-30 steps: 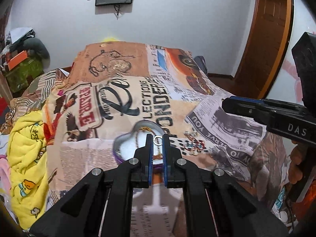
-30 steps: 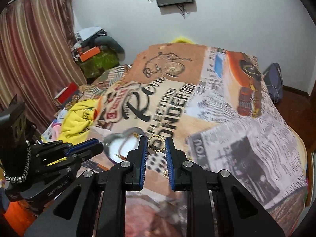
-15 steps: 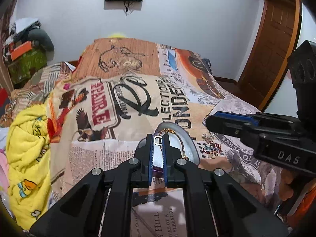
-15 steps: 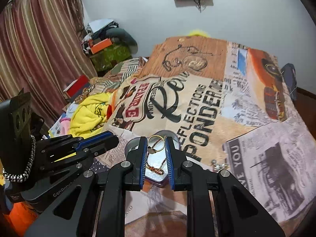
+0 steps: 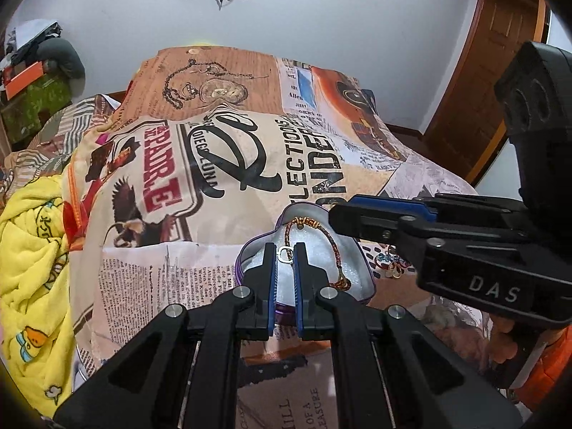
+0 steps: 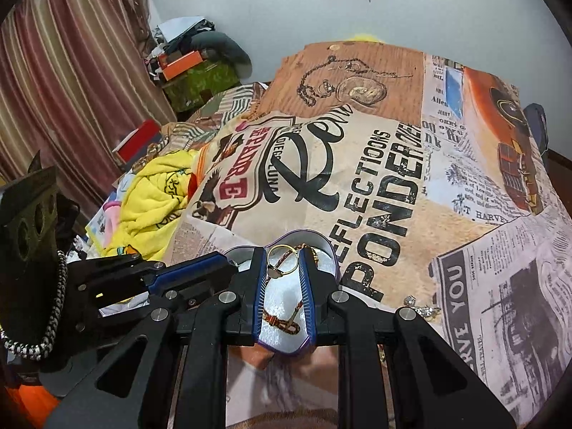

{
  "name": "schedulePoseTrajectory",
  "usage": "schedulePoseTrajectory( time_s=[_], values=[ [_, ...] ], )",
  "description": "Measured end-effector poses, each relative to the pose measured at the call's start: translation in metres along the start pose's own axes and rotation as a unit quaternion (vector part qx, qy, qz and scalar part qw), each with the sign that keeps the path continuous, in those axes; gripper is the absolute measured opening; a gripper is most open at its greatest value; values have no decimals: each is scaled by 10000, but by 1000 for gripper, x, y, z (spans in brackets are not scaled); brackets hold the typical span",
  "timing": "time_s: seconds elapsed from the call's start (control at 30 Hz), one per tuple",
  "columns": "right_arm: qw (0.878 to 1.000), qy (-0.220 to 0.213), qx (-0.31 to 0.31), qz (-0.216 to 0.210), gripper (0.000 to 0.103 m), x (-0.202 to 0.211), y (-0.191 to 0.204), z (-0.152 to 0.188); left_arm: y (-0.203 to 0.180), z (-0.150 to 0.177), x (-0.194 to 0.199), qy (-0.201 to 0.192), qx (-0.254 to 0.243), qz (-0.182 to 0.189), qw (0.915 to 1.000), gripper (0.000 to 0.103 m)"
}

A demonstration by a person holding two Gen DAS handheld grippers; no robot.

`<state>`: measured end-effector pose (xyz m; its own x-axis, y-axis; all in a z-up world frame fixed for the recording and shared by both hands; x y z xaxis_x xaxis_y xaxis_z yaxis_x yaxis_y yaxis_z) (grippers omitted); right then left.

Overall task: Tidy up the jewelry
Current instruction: 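Open the right gripper over the tin while the left gripper releases its ring and withdraws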

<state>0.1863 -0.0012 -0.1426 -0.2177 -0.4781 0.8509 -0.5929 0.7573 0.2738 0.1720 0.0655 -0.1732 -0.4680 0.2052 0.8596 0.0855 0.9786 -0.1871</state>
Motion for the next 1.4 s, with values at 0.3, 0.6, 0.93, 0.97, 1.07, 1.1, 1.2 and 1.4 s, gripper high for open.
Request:
schedulePoseTrajectory(
  time_s=[0.3,0.6,0.93,0.97,1.07,1.1,1.2,1.4],
  values=[
    [9998,153,129,-56,17,-10,2,-2,7,2,3,17,50,-68,10000,7],
    [9999,117,-15,66,37,-2,-1,-1,18,6,14,-25,251,-191,9995,13],
    [9995,-41,60,297,37,17,-2,5,8,6,31,-128,214,-312,9992,15],
    [9994,-60,56,323,37,20,-3,7,5,6,32,-134,190,-317,9992,15],
    [9992,-115,-4,375,37,28,-9,13,-6,4,33,-130,113,-310,9994,16],
    [9991,-134,-30,394,37,30,-12,15,-11,3,33,-119,77,-290,9995,16],
    [9982,-206,-167,542,37,41,-26,23,-24,3,31,-91,-5,-236,9997,16],
    [9939,-196,-606,899,37,61,-72,46,-58,0,18,47,-230,-71,9997,16]
  ],
)
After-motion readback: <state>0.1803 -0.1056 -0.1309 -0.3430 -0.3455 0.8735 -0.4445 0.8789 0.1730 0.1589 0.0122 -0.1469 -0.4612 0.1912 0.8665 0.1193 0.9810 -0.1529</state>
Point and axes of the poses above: each gripper's, at about its wrist camera, not at the fingertips, and x roughly against the way its jaws point, y to its left, z to its underside, the point moved 3 cm from there along -x, roughly the way its jaws point, and after that the axes turned 15 degrees about y, right-handed, at the moved point
